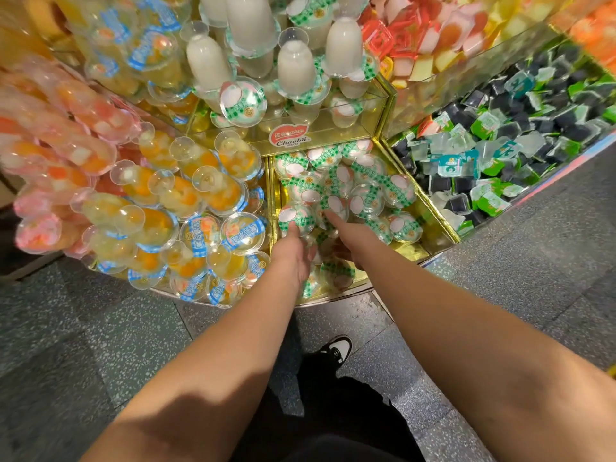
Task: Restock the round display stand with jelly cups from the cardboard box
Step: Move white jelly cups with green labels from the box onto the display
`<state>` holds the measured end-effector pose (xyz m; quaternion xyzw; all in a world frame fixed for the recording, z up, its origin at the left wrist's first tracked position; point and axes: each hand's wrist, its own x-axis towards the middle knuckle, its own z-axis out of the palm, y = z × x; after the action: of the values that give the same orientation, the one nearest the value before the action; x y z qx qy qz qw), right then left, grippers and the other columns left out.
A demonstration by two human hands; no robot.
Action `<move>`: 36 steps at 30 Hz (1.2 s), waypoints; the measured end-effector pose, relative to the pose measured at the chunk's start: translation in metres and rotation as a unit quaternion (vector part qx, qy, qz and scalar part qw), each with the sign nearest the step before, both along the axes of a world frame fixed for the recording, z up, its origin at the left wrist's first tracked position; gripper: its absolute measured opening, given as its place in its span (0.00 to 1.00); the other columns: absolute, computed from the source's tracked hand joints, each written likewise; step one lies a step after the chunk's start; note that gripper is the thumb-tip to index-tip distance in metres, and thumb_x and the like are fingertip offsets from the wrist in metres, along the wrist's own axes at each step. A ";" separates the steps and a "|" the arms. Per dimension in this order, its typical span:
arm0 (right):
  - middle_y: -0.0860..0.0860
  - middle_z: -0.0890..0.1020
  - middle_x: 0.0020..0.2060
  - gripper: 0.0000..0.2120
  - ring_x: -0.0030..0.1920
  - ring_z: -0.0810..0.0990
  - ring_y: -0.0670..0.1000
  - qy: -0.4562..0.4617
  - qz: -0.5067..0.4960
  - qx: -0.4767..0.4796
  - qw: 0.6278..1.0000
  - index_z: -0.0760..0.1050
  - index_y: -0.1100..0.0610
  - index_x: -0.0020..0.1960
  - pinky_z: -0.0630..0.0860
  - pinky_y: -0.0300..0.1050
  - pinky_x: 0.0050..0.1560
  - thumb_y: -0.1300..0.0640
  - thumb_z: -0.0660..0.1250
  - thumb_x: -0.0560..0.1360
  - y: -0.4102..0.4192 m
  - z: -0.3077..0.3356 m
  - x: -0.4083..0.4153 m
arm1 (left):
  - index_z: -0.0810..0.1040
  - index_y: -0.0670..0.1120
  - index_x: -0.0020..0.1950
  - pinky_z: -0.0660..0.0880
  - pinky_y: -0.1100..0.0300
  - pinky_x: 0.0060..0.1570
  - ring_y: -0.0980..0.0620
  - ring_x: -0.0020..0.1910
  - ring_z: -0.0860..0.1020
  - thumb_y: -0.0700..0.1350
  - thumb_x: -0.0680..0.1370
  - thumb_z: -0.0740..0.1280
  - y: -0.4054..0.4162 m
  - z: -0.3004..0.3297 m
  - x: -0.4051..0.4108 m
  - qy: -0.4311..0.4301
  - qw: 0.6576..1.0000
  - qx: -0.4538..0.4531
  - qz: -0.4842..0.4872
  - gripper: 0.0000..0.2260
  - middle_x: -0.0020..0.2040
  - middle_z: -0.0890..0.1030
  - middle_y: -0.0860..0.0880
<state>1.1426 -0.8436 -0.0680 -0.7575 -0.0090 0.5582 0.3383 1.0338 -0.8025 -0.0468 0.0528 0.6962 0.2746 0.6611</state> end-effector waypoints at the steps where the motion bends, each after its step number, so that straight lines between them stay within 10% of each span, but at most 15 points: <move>1: 0.56 0.79 0.57 0.48 0.57 0.81 0.57 -0.006 0.003 0.007 1.000 0.70 0.61 0.69 0.79 0.55 0.59 0.28 0.71 0.62 -0.005 0.004 0.001 | 0.60 0.42 0.77 0.71 0.49 0.64 0.41 0.69 0.71 0.54 0.84 0.56 -0.003 0.006 -0.005 -0.059 0.992 -0.025 0.108 0.25 0.74 0.68 0.44; 3: 0.55 0.79 0.50 0.39 0.51 0.82 0.55 -0.016 0.011 0.020 1.000 0.69 0.60 0.69 0.81 0.53 0.55 0.35 0.71 0.69 -0.018 0.017 0.002 | 0.53 0.43 0.80 0.62 0.48 0.71 0.41 0.77 0.59 0.52 0.80 0.62 -0.008 0.015 -0.014 -0.141 0.978 -0.046 0.145 0.32 0.79 0.59 0.44; 5: 0.57 0.80 0.50 0.36 0.47 0.81 0.52 -0.043 0.029 0.014 0.999 0.68 0.61 0.71 0.81 0.49 0.49 0.39 0.70 0.73 -0.029 0.033 0.001 | 0.62 0.39 0.76 0.69 0.52 0.65 0.41 0.73 0.67 0.49 0.72 0.69 -0.018 0.037 -0.024 -0.052 0.989 0.026 -0.139 0.35 0.73 0.69 0.42; 9: 0.57 0.79 0.47 0.16 0.45 0.79 0.52 -0.129 0.062 0.019 0.989 0.76 0.62 0.56 0.78 0.49 0.49 0.50 0.68 0.77 -0.045 0.070 -0.015 | 0.76 0.40 0.58 0.77 0.58 0.45 0.49 0.41 0.77 0.41 0.81 0.63 -0.023 0.067 -0.054 -0.065 0.939 0.060 -0.332 0.08 0.45 0.76 0.46; 12: 0.61 0.82 0.50 0.11 0.49 0.81 0.59 -0.224 0.110 0.029 0.968 0.74 0.57 0.44 0.78 0.55 0.54 0.49 0.66 0.76 -0.046 0.103 -0.043 | 0.75 0.44 0.46 0.74 0.63 0.33 0.52 0.34 0.75 0.40 0.80 0.65 -0.009 0.102 -0.091 -0.048 0.899 0.144 -0.411 0.03 0.41 0.76 0.47; 22: 0.55 0.80 0.46 0.06 0.49 0.76 0.56 -0.432 0.308 0.112 0.840 0.74 0.54 0.46 0.63 0.43 0.41 0.52 0.63 0.78 0.021 0.223 -0.248 | 0.79 0.44 0.57 0.63 0.62 0.42 0.49 0.53 0.77 0.46 0.79 0.66 0.074 0.202 -0.326 0.251 0.687 0.431 -0.528 0.09 0.52 0.80 0.47; 36: 0.56 0.82 0.51 0.11 0.54 0.79 0.58 -0.415 0.543 0.221 0.696 0.75 0.55 0.54 0.67 0.45 0.42 0.49 0.63 0.78 0.216 0.222 -0.505 | 0.79 0.46 0.56 0.68 0.60 0.44 0.50 0.51 0.77 0.49 0.81 0.63 0.201 0.210 -0.619 0.428 0.705 0.356 -0.440 0.10 0.55 0.80 0.48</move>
<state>0.6381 -0.6280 0.1544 -0.6791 -0.6814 0.2555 0.0960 0.4149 -0.6015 0.1637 0.6964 0.6525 0.1276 0.2703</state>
